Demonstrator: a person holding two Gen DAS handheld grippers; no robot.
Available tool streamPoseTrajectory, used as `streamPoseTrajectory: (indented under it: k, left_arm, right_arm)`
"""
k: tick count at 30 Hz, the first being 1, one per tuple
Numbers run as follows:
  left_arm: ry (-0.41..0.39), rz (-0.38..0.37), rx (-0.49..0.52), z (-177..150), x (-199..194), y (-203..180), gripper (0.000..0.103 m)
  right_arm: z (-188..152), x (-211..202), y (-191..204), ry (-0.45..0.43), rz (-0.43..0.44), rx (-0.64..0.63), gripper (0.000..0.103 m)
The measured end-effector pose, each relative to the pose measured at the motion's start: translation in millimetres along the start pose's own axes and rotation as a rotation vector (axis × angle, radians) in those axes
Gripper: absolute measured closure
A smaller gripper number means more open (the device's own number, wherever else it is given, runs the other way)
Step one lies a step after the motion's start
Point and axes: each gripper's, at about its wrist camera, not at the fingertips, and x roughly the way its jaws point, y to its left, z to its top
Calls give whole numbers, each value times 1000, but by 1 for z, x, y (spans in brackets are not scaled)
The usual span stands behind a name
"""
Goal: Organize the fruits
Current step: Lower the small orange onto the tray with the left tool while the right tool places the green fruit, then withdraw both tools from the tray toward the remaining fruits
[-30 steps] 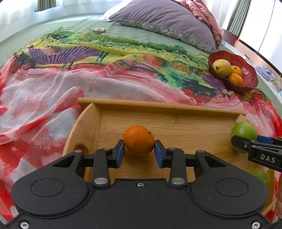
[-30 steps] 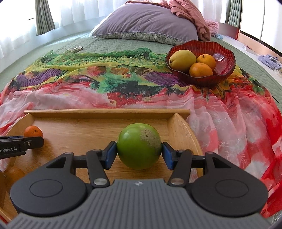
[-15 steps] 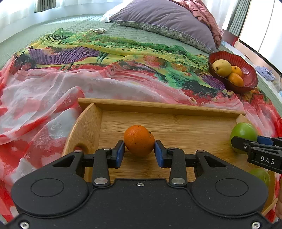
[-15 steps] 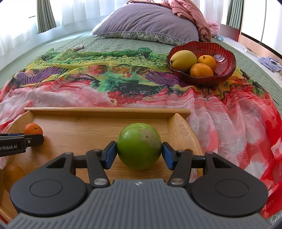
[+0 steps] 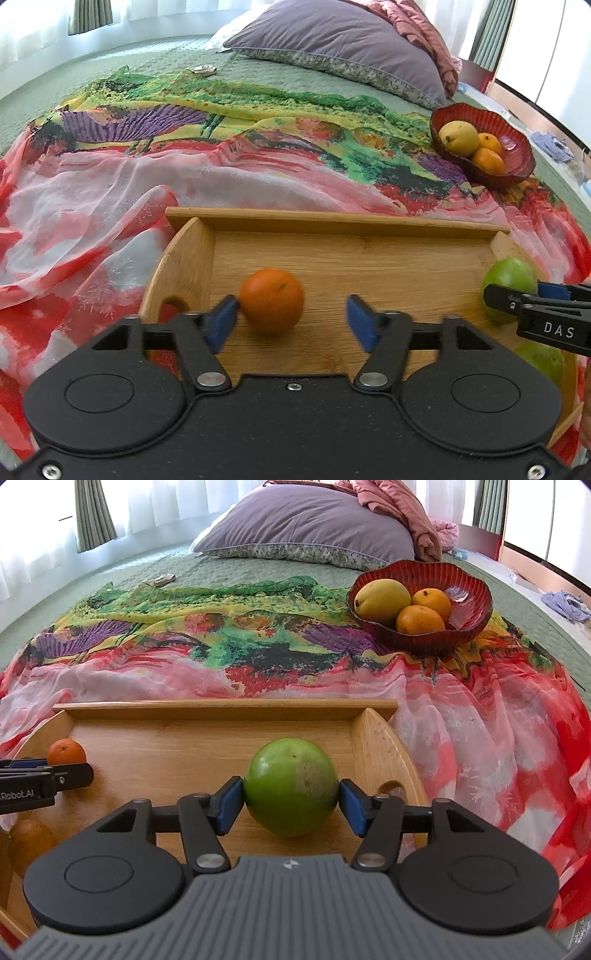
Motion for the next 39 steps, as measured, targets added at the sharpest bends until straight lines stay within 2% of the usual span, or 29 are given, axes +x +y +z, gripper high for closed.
streamPoseTrajectory:
  k: [1,2,12,20,26,39]
  left_arm:
    - [-9,-2,2,-1,-3,0,26]
    - [-16,-5,7,-2,-5,0,24]
    - [-71,-20,39,-15,-35,-2,14]
    - [-138,-51,83,-33,-72,-11,7]
    - [-185,-68,125,-50,-97,-20,4]
    - [-211,-89,128,-91,-129,-25,2]
  right_arm:
    - [-1,-2,0,-5,1,-3,30]
    - [-2,-4,0,-14,0,-5,30]
    - [-6,-27,-5,-65,37,-9,22]
    - [-22,-60,-1,-135,80,-73,15]
    - [-36,-89,2,-203,111,-118,12]
    - [-71,-126,-1,-289,132,-160,7]
